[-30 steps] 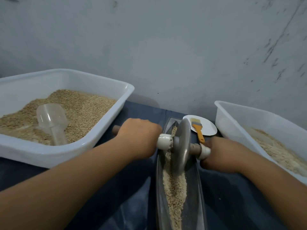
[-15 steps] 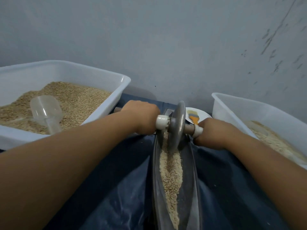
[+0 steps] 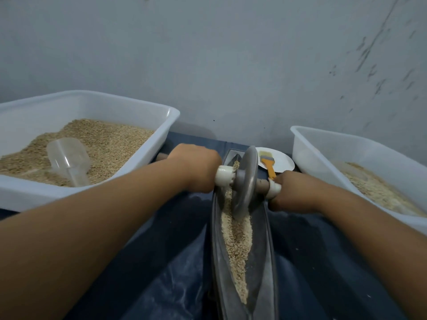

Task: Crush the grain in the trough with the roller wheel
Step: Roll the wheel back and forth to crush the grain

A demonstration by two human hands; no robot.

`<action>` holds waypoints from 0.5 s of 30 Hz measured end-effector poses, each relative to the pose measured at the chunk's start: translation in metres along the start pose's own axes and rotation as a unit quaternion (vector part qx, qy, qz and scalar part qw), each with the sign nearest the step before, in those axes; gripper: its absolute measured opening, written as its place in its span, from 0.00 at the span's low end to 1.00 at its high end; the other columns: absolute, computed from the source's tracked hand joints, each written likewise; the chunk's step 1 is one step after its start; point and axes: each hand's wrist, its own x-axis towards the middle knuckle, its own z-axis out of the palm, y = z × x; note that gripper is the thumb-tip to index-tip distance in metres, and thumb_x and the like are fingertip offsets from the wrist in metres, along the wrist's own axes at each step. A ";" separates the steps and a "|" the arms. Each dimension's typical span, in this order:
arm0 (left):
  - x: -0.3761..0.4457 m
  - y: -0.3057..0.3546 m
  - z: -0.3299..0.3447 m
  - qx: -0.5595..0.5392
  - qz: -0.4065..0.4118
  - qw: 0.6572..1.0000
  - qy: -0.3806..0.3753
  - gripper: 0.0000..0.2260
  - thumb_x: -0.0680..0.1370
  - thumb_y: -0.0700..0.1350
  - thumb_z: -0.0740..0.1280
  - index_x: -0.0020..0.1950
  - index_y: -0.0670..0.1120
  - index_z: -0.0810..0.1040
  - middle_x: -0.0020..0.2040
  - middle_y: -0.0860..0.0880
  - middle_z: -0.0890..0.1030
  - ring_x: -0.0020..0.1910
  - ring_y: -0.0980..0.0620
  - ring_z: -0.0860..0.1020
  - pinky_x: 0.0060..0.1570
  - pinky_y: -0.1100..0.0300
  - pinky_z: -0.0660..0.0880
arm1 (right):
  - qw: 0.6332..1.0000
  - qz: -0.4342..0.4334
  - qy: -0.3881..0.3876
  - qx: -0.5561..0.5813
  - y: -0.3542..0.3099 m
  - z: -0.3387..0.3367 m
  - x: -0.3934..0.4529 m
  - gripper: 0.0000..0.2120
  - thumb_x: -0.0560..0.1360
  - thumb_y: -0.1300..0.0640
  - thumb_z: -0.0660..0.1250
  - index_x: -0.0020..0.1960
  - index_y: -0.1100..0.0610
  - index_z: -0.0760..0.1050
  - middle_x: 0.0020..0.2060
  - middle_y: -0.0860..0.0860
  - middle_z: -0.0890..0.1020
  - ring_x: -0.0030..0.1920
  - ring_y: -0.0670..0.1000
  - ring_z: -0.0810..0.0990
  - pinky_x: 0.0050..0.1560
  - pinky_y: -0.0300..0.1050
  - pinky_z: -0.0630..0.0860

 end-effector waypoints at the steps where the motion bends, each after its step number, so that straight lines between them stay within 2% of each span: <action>1: -0.006 -0.001 0.006 0.004 0.006 1.000 0.004 0.10 0.68 0.49 0.70 0.39 0.56 0.69 0.33 0.55 0.74 0.32 0.56 0.72 0.33 0.59 0.67 | 1.000 -0.004 -0.014 0.002 0.002 0.002 -0.005 0.08 0.61 0.49 0.71 0.37 0.49 0.76 0.32 0.48 0.81 0.34 0.48 0.81 0.33 0.42 0.74; 4: -0.011 0.000 0.015 0.007 0.001 1.000 0.020 0.10 0.66 0.49 0.71 0.38 0.56 0.69 0.33 0.54 0.75 0.31 0.57 0.72 0.29 0.61 0.63 | 1.000 -0.010 0.020 -0.021 0.003 0.008 -0.009 0.09 0.59 0.46 0.67 0.35 0.49 0.75 0.30 0.47 0.81 0.32 0.47 0.80 0.32 0.41 0.72; 7: 0.003 0.001 0.002 -0.010 -0.023 1.000 0.005 0.08 0.68 0.51 0.70 0.44 0.55 0.75 0.35 0.54 0.75 0.33 0.54 0.73 0.35 0.57 0.68 | 0.996 0.009 0.078 -0.050 -0.007 0.001 0.002 0.11 0.65 0.45 0.67 0.39 0.51 0.71 0.34 0.45 0.80 0.38 0.49 0.79 0.39 0.43 0.73; 10: 0.008 0.000 -0.001 -0.010 -0.018 1.000 0.001 0.09 0.69 0.52 0.71 0.46 0.56 0.74 0.37 0.54 0.75 0.37 0.51 0.75 0.39 0.56 0.69 | 0.998 -0.005 0.040 -0.038 -0.010 -0.004 0.006 0.11 0.68 0.47 0.70 0.41 0.52 0.73 0.34 0.46 0.78 0.37 0.49 0.78 0.37 0.42 0.72; 13: -0.005 -0.003 0.013 -0.010 -0.008 1.000 0.013 0.09 0.67 0.50 0.71 0.44 0.56 0.73 0.35 0.55 0.76 0.34 0.55 0.74 0.33 0.59 0.67 | 1.000 -0.015 -0.002 -0.026 -0.004 0.000 -0.002 0.09 0.64 0.48 0.72 0.37 0.51 0.75 0.30 0.48 0.79 0.30 0.48 0.77 0.30 0.39 0.70; 15: -0.007 -0.003 0.018 -0.003 -0.009 0.999 0.033 0.09 0.67 0.49 0.70 0.41 0.57 0.70 0.34 0.55 0.75 0.33 0.56 0.73 0.32 0.60 0.66 | 0.999 -0.025 0.006 -0.039 -0.002 0.002 0.001 0.09 0.63 0.47 0.70 0.36 0.51 0.75 0.30 0.48 0.79 0.31 0.49 0.77 0.32 0.40 0.71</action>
